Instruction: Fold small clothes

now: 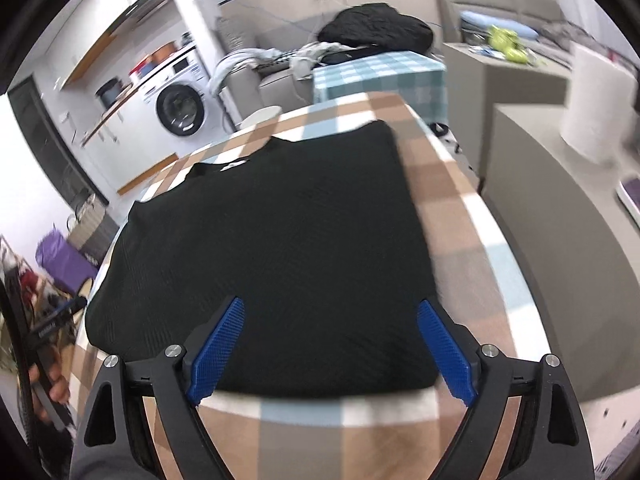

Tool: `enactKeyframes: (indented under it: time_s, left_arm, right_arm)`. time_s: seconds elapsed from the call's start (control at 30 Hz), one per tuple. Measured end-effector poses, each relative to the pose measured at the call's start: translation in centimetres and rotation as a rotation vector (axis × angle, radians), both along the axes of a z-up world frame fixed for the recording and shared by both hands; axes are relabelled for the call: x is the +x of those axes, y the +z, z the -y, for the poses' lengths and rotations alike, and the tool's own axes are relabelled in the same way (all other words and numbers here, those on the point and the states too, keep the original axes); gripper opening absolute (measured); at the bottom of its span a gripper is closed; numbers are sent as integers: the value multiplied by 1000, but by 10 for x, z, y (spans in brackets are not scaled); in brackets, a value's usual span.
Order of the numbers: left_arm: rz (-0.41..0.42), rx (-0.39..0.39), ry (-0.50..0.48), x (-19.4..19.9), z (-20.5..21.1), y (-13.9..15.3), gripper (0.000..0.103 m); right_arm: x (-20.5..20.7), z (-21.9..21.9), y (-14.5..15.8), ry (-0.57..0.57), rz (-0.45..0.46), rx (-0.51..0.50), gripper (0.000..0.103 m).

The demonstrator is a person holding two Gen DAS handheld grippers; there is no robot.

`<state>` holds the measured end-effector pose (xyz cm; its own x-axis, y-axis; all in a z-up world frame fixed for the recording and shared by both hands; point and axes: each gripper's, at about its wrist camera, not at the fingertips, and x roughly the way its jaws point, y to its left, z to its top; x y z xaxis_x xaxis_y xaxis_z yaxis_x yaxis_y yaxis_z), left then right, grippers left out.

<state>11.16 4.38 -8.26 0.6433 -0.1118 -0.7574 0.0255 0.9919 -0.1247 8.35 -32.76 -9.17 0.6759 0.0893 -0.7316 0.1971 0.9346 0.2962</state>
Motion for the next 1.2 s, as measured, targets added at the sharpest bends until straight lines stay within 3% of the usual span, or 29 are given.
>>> enactKeyframes:
  time_s: [0.23, 0.4, 0.5, 0.6, 0.73, 0.77, 0.83, 0.9, 0.93, 1.03, 1.2]
  left_arm:
    - [-64, -68, 21, -13, -11, -16, 81]
    - [-106, -182, 32, -17, -15, -22, 81]
    - [-120, -202, 37, -18, -15, -25, 81]
    - [-134, -246, 30, -12, -14, -31, 81]
    - [-123, -250, 59, 4, -8, -38, 80]
    - [-113, -247, 68, 8, -6, -38, 77]
    - [-101, -230, 84, 16, -3, -39, 54]
    - [-97, -224, 68, 23, 0, -41, 24]
    - [-82, -230, 58, 23, 2, -40, 20]
    - [-49, -187, 45, 18, 7, -36, 14]
    - [-42, -160, 14, -7, 8, -32, 13]
  right_arm:
    - [-18, 12, -22, -32, -32, 120, 89]
    - [-28, 14, -34, -51, -41, 188, 88]
    - [-31, 17, -40, -73, -67, 222, 85]
    - [-30, 17, -42, -62, -48, 255, 85]
    - [-17, 18, -47, -98, -29, 256, 81]
    - [-12, 18, -47, -117, -21, 249, 78]
    - [-4, 21, -48, -147, -16, 243, 55]
    - [3, 22, -51, -165, -11, 216, 37]
    - [6, 22, -52, -157, -2, 219, 26]
    - [2, 18, -51, -152, 14, 199, 19]
    - [-23, 20, -49, -124, -5, 191, 18]
